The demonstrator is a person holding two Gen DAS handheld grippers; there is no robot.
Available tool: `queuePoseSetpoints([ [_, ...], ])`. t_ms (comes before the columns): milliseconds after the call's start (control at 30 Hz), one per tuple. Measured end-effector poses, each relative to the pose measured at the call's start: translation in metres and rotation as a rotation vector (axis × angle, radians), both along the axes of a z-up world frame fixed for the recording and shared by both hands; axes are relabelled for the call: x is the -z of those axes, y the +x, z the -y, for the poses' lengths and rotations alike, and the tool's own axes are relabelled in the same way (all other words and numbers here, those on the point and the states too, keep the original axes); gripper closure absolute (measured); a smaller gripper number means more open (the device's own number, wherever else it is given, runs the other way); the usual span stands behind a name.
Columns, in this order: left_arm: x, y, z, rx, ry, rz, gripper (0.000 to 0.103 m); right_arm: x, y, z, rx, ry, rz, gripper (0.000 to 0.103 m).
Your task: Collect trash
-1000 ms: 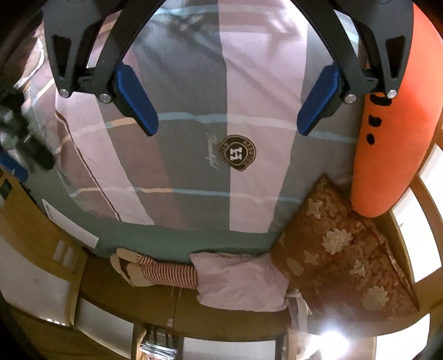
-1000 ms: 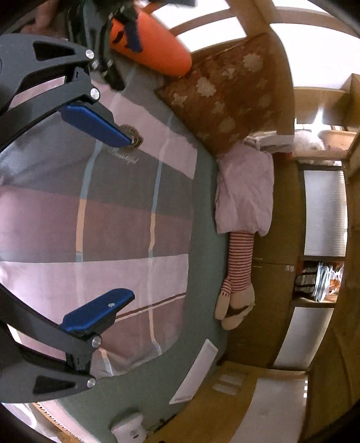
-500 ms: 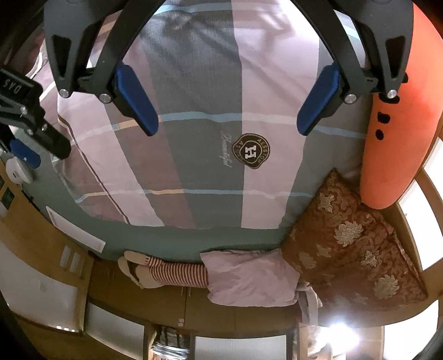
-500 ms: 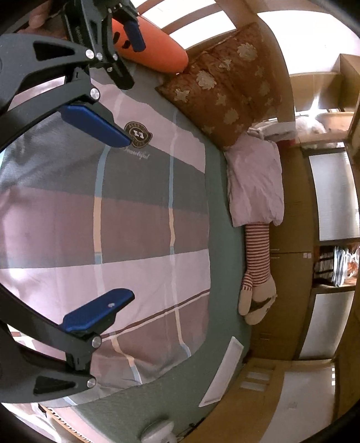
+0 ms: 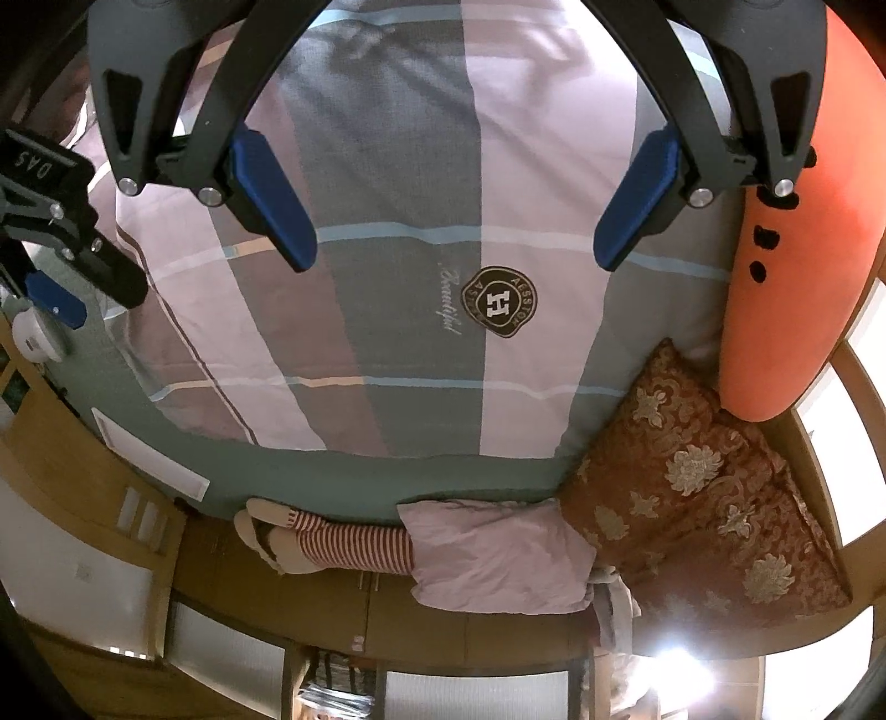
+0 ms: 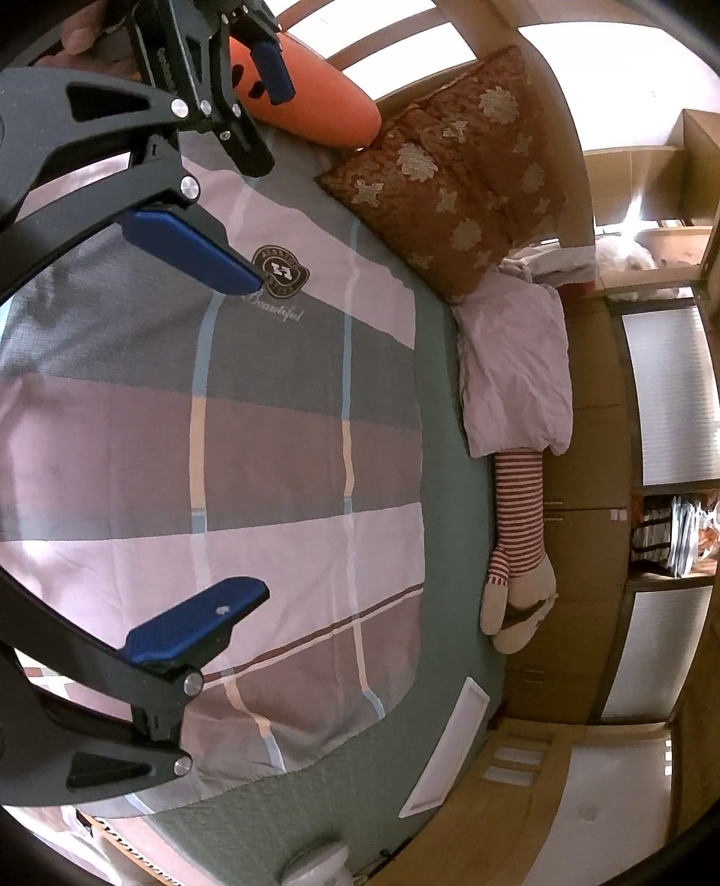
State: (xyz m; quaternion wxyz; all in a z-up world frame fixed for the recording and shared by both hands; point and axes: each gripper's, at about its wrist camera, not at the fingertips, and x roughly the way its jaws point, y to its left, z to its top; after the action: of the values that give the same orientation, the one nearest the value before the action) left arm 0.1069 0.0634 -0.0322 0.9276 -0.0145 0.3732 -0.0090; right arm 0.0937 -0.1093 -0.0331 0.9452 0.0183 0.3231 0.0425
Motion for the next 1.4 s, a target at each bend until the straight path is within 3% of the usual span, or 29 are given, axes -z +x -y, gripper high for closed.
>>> queuePoseSetpoints([
  [400,0.0034,0.0057,0.0024,0.021,-0.013,-0.062,0.003,0.0006,-0.0001,-0.0004,-0.002,-0.002,-0.002,0.004],
  [900,-0.002,0.0025,0.0012,-0.003,-0.001,-0.011,0.003,0.001,-0.0002,-0.0006,-0.002,-0.002,-0.002,0.004],
  [1400,-0.0026,0.0021,0.0,0.005,-0.007,-0.01,0.003,0.0018,-0.0004,-0.0014,-0.002,-0.003,-0.003,0.004],
])
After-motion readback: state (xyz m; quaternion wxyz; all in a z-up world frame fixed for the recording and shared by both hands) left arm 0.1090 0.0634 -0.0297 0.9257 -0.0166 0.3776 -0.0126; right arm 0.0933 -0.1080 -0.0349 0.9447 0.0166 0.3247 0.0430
